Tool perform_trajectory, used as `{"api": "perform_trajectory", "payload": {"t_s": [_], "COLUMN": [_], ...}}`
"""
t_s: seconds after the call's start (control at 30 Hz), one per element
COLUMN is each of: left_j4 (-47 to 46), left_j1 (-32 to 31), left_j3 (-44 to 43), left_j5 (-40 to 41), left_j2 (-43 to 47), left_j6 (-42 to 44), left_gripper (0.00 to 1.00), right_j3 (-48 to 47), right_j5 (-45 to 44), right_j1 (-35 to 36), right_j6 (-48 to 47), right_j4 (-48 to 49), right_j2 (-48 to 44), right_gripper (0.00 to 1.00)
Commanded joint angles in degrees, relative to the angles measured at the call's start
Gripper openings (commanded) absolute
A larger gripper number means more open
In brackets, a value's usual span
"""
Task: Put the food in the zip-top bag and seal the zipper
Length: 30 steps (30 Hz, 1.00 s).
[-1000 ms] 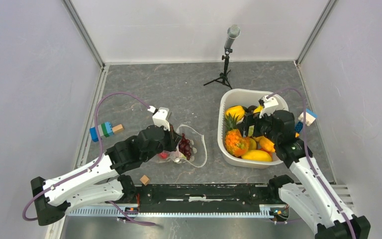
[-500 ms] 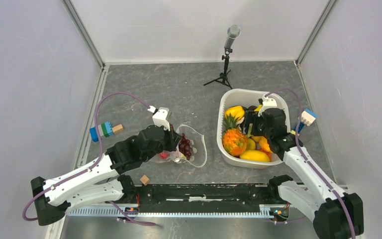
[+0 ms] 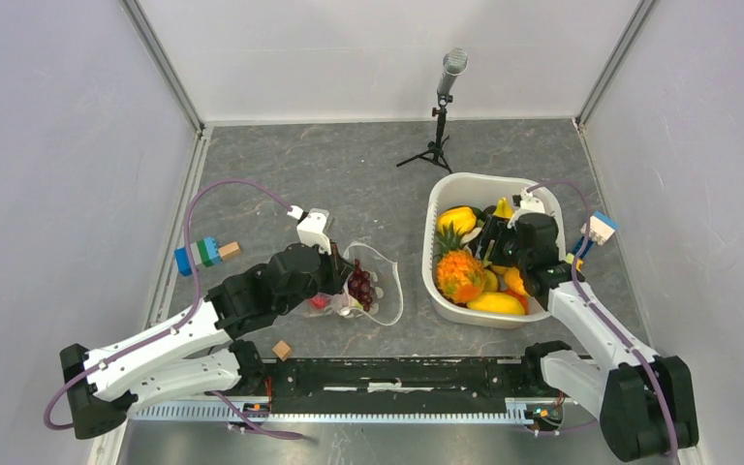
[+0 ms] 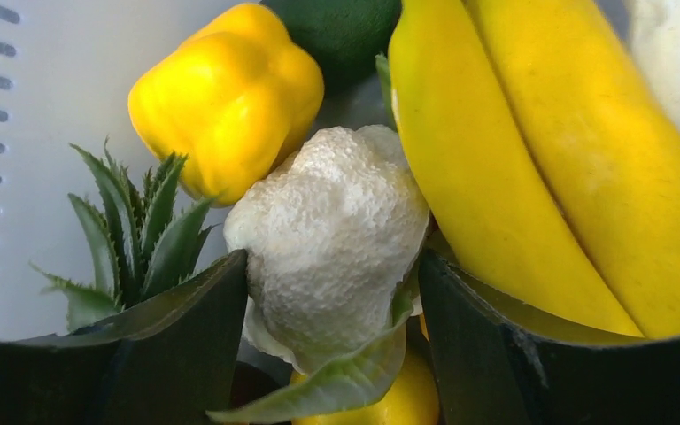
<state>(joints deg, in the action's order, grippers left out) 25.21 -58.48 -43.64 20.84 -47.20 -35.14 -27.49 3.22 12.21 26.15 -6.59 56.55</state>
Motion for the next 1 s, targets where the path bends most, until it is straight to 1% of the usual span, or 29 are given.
{"api": "perform_trajectory", "payload": {"t_s": [0.0, 0.07, 0.13, 0.2, 0.27, 0.3, 0.33, 0.5, 0.6, 0.7, 0.8, 0.9, 0.97], "left_j4": [-1.3, -1.2, -1.1, -1.1, -1.0, -1.0, -1.0, -1.1, -1.3, -1.3, -1.3, -1.2, -1.2], "left_j1": [0.3, 0.3, 0.3, 0.3, 0.3, 0.3, 0.3, 0.4, 0.4, 0.5, 0.4, 0.4, 0.4], "left_j3": [-0.8, -0.9, -0.7, -0.6, -0.6, -0.6, -0.6, -0.5, -0.5, -0.5, -0.3, -0.1, -0.1], "left_j5": [0.0, -0.2, -0.1, 0.0, 0.0, 0.1, 0.1, 0.3, 0.0, -0.3, -0.2, -0.2, -0.2], "left_j2": [0.0, 0.2, 0.5, 0.6, 0.6, 0.6, 0.7, 0.6, 0.4, 0.3, 0.6, 0.9, 0.9], "left_j6": [0.5, 0.4, 0.4, 0.3, 0.4, 0.3, 0.3, 0.3, 0.4, 0.3, 0.2, 0.2, 0.2], "left_gripper": [0.04, 0.04, 0.04, 0.04, 0.04, 0.03, 0.03, 0.04, 0.03, 0.04, 0.04, 0.04, 0.04], "right_j3": [1.6, 1.1, -0.1, -2.1, -4.8, -6.0, -7.5, -12.1, -12.7, -11.1, -10.6, -10.4, -10.7], "right_j5": [4.1, 2.2, 1.3, 1.5, -0.1, -0.6, -1.5, -6.9, -6.4, -4.3, -6.1, -3.4, 1.2], "right_j1": [-0.6, -0.6, -0.8, -0.9, -0.9, -0.9, -0.9, -0.9, -0.9, -0.9, -0.9, -0.9, -0.9], "right_j6": [-2.4, -4.1, -5.3, -6.8, -7.8, -8.4, -9.0, -10.6, -10.5, -9.4, -9.3, -10.3, -10.4], "right_j4": [-2.1, -3.1, -3.7, -4.1, -5.5, -6.1, -6.9, -10.5, -11.0, -7.8, -7.6, -6.4, -5.2], "right_j2": [4.5, 4.9, 3.6, 0.9, -2.6, -4.4, -6.4, -13.7, -16.1, -19.6, -21.5, -22.4, -22.7], "right_gripper": [0.73, 0.63, 0.38, 0.27, 0.25, 0.19, 0.17, 0.14, 0.13, 0.13, 0.13, 0.14, 0.14]}}
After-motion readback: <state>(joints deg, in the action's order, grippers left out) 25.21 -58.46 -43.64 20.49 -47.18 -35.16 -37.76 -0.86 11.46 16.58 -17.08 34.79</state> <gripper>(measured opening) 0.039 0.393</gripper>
